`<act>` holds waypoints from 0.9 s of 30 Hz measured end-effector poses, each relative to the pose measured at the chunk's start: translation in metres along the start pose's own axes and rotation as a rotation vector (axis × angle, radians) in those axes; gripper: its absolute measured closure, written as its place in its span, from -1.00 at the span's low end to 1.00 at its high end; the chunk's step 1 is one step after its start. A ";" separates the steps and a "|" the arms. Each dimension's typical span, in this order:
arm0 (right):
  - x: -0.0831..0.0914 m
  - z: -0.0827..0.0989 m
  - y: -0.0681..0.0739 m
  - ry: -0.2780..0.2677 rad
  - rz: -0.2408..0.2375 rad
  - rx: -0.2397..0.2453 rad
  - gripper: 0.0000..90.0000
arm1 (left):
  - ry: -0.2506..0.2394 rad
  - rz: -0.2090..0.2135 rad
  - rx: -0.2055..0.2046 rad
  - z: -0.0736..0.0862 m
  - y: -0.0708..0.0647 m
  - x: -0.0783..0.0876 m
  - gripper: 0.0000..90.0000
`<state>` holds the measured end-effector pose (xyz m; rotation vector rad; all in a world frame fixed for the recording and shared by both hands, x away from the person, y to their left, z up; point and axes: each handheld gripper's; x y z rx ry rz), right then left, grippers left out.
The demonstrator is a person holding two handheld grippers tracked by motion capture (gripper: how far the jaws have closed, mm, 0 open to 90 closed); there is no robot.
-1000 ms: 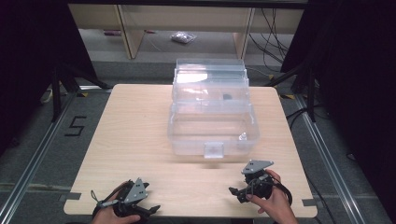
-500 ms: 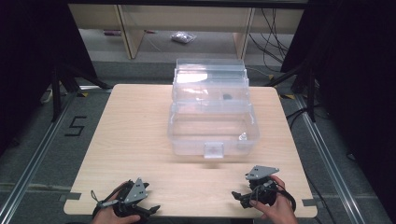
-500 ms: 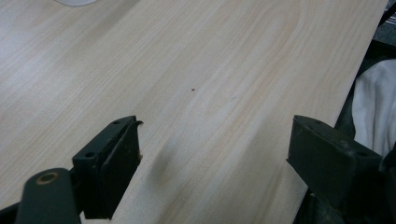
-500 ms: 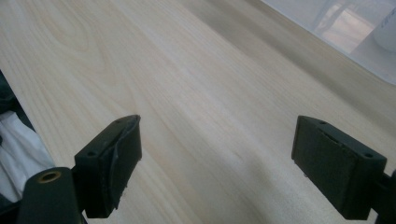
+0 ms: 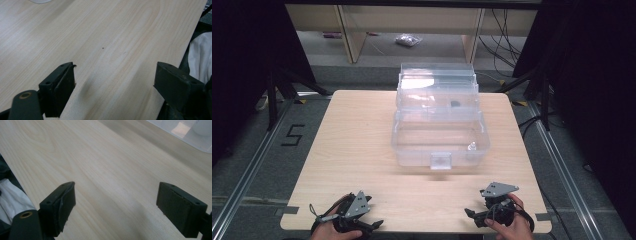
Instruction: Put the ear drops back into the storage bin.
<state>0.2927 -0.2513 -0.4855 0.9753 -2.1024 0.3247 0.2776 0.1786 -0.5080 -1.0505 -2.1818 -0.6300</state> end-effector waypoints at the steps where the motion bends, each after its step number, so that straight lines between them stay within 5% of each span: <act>1: 0.001 0.001 0.000 0.007 -0.004 0.000 -0.63 | -0.001 0.000 0.016 0.000 -0.001 -0.001 -0.63; 27: -0.003 0.004 0.010 0.030 -0.022 0.040 -0.63 | 0.002 0.002 -0.013 -0.001 0.000 0.000 -0.63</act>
Point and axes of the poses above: each handheld gripper's, and its own axes: x roughly backward along the jaws, z roughly out of its underside, y roughly to its left, and after that the axes turned 4 degrees about -z, right-handed
